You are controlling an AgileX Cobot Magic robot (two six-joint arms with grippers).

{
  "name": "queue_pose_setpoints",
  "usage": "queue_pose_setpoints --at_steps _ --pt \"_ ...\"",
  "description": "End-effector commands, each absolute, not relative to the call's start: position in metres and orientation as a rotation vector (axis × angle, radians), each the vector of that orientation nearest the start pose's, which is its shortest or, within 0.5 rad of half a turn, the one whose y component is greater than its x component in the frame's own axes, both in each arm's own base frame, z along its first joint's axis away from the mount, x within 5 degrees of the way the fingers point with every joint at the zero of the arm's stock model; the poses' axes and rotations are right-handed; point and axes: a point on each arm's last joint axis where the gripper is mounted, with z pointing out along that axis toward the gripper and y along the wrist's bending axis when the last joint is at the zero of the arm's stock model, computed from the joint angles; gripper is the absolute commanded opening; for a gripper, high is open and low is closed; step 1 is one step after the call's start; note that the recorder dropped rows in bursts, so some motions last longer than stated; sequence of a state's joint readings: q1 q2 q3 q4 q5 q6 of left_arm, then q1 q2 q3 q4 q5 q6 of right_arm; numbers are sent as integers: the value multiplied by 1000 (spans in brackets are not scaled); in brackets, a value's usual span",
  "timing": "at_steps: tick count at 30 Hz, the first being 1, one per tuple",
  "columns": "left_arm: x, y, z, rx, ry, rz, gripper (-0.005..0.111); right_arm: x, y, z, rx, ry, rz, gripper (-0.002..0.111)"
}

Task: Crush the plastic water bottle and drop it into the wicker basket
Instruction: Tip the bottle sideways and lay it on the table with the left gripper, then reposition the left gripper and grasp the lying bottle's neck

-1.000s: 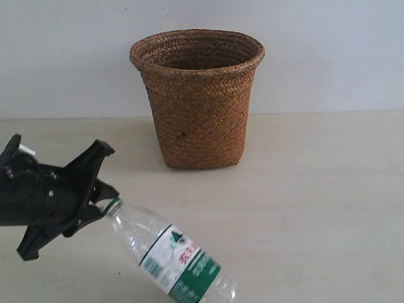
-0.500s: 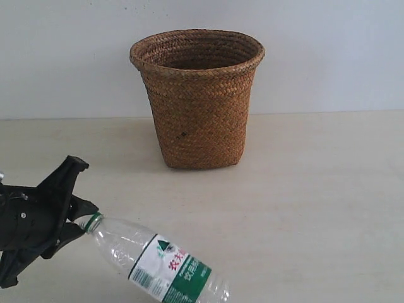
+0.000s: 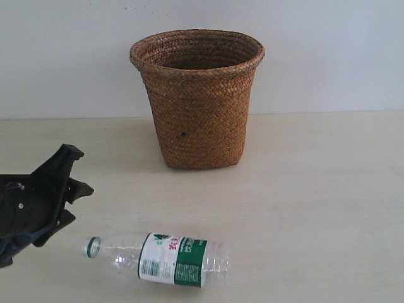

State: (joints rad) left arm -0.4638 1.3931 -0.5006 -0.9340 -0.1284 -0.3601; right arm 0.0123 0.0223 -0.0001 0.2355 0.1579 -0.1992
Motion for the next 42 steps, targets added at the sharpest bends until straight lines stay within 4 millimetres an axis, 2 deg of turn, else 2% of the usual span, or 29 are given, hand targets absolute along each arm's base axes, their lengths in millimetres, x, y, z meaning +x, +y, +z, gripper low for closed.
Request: queue_pose_setpoints --at_steps 1,4,8,9,12,15,20,23,26,32,42 --pt "231 -111 202 -271 2293 -567 45 58 4 199 -11 1646 54 1" --pt "224 -119 212 391 2379 -383 45 58 4 199 -11 1646 54 1" --pt "210 -110 233 934 2460 -148 45 58 4 199 -11 1646 54 1" --pt "204 -102 237 1110 2492 -33 45 58 4 199 -11 1646 54 1" --pt "194 -81 244 1467 2491 248 45 58 4 199 -11 1646 54 1" --pt "195 -76 246 1600 2396 360 45 58 4 199 -11 1646 54 1" --pt "206 -87 251 1769 2087 352 49 58 4 199 -11 1646 54 1" --pt "210 -91 250 1828 1982 367 55 58 4 199 -11 1646 54 1" --pt "220 -98 242 1906 1888 375 56 58 4 199 -11 1646 54 1" --pt "242 -112 204 2004 1860 332 56 58 4 199 -11 1646 54 1" --pt "254 -121 178 2085 1797 324 56 58 4 199 -11 1646 54 1"
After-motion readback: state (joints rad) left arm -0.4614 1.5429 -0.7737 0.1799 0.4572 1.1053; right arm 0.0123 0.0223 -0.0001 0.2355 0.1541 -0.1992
